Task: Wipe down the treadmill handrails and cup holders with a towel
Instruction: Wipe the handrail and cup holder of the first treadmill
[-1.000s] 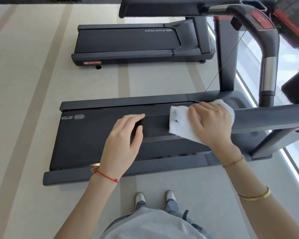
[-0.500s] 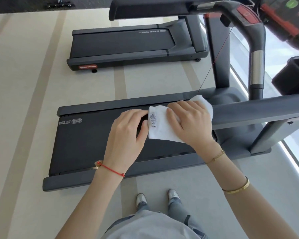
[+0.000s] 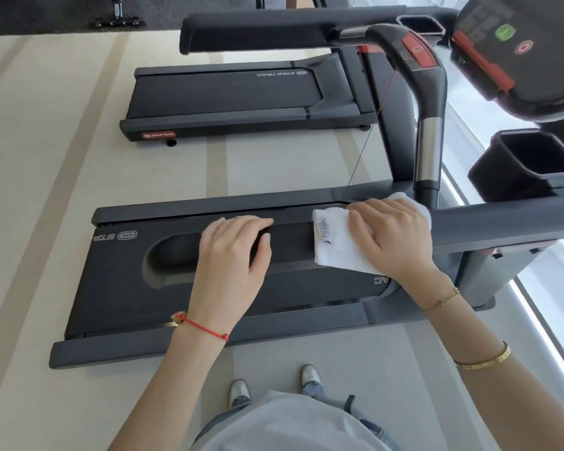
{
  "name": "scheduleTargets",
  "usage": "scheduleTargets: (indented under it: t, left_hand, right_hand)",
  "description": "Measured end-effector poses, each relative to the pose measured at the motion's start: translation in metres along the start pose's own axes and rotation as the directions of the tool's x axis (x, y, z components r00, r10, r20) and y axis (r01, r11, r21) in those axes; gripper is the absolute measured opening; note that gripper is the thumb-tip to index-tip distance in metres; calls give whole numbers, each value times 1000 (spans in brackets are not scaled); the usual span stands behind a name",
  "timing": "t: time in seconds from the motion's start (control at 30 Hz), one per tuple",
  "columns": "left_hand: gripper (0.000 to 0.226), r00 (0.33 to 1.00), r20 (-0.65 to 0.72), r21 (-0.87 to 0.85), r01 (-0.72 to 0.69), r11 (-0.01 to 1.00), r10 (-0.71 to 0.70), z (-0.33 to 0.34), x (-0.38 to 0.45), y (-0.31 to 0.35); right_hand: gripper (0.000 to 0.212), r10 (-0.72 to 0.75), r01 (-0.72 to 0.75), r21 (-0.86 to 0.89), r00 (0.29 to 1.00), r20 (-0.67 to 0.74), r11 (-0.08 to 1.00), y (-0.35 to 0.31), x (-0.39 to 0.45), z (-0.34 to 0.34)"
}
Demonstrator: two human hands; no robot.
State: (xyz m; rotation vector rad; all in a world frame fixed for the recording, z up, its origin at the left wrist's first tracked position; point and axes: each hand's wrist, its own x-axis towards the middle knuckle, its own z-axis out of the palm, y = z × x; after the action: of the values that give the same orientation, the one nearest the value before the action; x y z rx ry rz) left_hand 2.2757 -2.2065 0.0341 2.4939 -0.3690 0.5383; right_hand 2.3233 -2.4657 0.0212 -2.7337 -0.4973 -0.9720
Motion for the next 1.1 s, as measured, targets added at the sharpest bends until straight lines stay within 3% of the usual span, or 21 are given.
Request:
scheduleTargets:
  t: [0.27,0.43,0.53,0.7,0.87,1.1]
  left_hand:
    - [24,998,-33,83,58,995,-55,23,3,27]
    - [26,996,-53,95,74,993,-69,24,3,28]
    - [27,996,-42,91,80,993,-76,23,2,28]
    - [30,990,-36,118,140,983,-137,14,-1,21]
    - [30,986,-56,143,166,976,-160,-3,-11,1]
    - [28,980,-102,139,184,973,-171,-18,-19,-22]
  right_hand:
    - [43,61,-62,-23,998,-26,998,9,4,-2]
    - [44,-48,46,29,997,60,999,-13,12,9]
    - [45,-113,111,42,991,74,993,8,1,3]
    - [47,-3,3,1,1000,-26,1000,38,-2,-7]
    - [42,32,-35,-69,998,-49,997,4,9,6]
    - [42,5,-5,6,1000,-4,1000,-66,24,28]
